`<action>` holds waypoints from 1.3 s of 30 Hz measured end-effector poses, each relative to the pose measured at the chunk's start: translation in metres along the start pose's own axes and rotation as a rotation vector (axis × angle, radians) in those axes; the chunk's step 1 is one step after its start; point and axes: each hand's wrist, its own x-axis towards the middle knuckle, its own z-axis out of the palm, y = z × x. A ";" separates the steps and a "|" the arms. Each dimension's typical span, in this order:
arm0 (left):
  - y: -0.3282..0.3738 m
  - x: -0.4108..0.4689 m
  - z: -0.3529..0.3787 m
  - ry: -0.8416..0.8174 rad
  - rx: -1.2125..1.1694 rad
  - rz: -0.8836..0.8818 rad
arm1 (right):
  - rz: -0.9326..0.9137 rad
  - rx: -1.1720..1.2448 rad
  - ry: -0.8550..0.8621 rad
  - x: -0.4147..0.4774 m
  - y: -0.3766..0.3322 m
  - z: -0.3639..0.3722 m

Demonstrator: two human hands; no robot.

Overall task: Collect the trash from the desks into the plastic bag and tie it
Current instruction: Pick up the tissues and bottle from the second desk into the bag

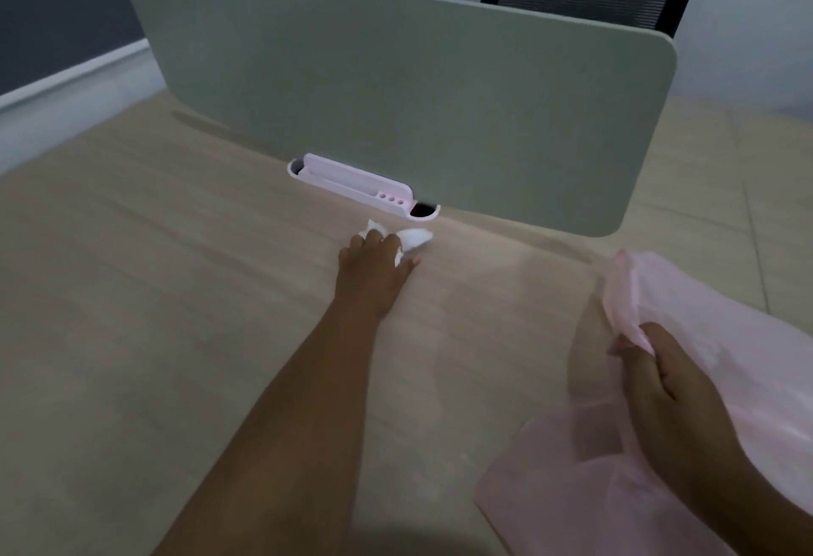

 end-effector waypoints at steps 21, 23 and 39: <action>0.265 -0.185 -0.112 -0.712 -0.892 0.093 | 0.037 -0.328 0.277 -0.121 0.028 -0.177; 0.293 -0.194 -0.119 -0.758 -0.954 0.044 | 0.046 -0.303 0.298 -0.134 0.033 -0.193; 0.353 -0.243 -0.157 -0.875 -0.638 0.294 | 0.023 -0.212 0.434 -0.181 0.052 -0.289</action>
